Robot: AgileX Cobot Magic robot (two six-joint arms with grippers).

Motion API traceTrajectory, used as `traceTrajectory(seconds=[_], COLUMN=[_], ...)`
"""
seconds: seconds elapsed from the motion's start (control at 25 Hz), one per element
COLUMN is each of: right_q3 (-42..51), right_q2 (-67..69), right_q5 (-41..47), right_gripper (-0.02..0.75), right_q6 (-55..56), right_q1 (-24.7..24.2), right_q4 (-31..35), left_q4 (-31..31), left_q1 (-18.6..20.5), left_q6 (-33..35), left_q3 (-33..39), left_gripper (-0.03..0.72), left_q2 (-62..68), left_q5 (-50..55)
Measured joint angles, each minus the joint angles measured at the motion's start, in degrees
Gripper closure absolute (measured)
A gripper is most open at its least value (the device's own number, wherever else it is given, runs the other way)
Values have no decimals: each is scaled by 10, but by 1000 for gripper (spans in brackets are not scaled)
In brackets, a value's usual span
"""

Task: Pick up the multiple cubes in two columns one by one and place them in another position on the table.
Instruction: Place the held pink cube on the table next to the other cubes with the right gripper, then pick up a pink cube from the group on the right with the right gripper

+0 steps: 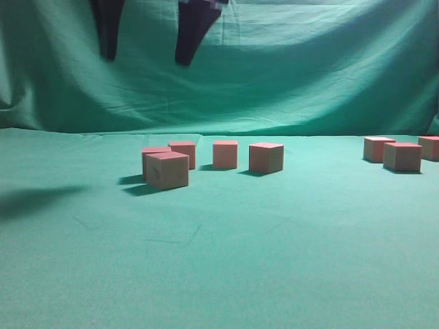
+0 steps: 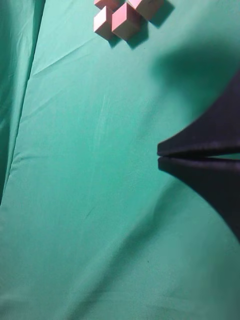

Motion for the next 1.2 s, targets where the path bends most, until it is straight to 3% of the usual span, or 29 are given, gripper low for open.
traceTrajectory(seconds=[0.12, 0.32, 0.64, 0.72, 0.84, 1.04, 1.2], right_q3=[-3, 21, 261, 324, 414, 548, 606], right_q2=[-53, -163, -318, -332, -336, -336, -334], right_q5=[2, 4, 7, 7, 3, -111, -215], right_gripper=[113, 113, 113, 176, 168, 168, 168], right_q6=[13, 24, 39, 42, 42, 42, 42], right_q1=[-3, -50, -235, -288, -345, -413, -437], right_q4=[-49, -60, -60, -59, -53, -17, -13], left_q4=[0, 0, 0, 0, 0, 0, 0], left_q1=[0, 0, 0, 0, 0, 0, 0], left_q6=[0, 0, 0, 0, 0, 0, 0], left_q3=[0, 0, 0, 0, 0, 0, 0], left_gripper=[688, 688, 688, 688, 688, 688, 688], left_q2=[0, 0, 0, 0, 0, 0, 0], left_q5=[0, 0, 0, 0, 0, 0, 0])
